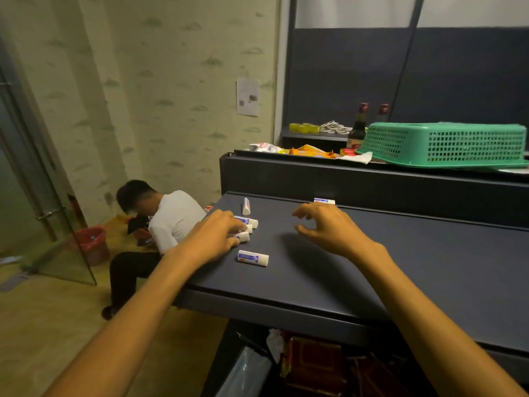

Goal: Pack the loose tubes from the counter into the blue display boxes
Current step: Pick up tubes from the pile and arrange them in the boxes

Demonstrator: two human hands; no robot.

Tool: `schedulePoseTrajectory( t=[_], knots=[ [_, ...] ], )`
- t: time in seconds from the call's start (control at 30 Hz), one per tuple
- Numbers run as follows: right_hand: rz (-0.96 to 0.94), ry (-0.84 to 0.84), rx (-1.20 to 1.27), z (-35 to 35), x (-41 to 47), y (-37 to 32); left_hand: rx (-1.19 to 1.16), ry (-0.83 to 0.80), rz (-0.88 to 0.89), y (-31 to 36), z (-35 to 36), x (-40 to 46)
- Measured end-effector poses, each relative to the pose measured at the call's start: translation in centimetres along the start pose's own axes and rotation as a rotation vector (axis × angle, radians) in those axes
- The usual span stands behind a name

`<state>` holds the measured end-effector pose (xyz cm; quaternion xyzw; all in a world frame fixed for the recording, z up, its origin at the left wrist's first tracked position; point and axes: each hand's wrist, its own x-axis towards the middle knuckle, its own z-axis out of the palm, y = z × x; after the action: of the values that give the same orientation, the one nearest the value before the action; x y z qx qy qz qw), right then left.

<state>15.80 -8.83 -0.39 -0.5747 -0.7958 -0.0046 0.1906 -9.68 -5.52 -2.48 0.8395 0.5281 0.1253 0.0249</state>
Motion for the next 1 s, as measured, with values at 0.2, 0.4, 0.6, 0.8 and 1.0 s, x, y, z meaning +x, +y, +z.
schedulePoseTrajectory(
  t=[0.2, 0.4, 0.6, 0.8, 1.0],
  knots=[
    [-0.017, 0.018, 0.034, -0.5, -0.4, 0.6, -0.266, 0.169, -0.055, 0.8, -0.8, -0.5],
    [-0.044, -0.010, 0.047, 0.0, -0.3, 0.8, -0.460, 0.283, -0.099, 1.1, -1.2, -0.9],
    [-0.115, -0.096, 0.045, 1.0, 1.6, -1.5, -0.345, 0.353, 0.005, -0.2, -1.8, -0.9],
    [-0.150, -0.120, 0.069, 2.8, 4.8, -4.9, -0.325, 0.360, 0.064, -3.0, -2.1, -0.6],
    [-0.115, -0.191, 0.086, 4.6, 7.0, -6.9, -0.301, 0.365, 0.102, -5.1, -2.4, 0.0]
  ],
)
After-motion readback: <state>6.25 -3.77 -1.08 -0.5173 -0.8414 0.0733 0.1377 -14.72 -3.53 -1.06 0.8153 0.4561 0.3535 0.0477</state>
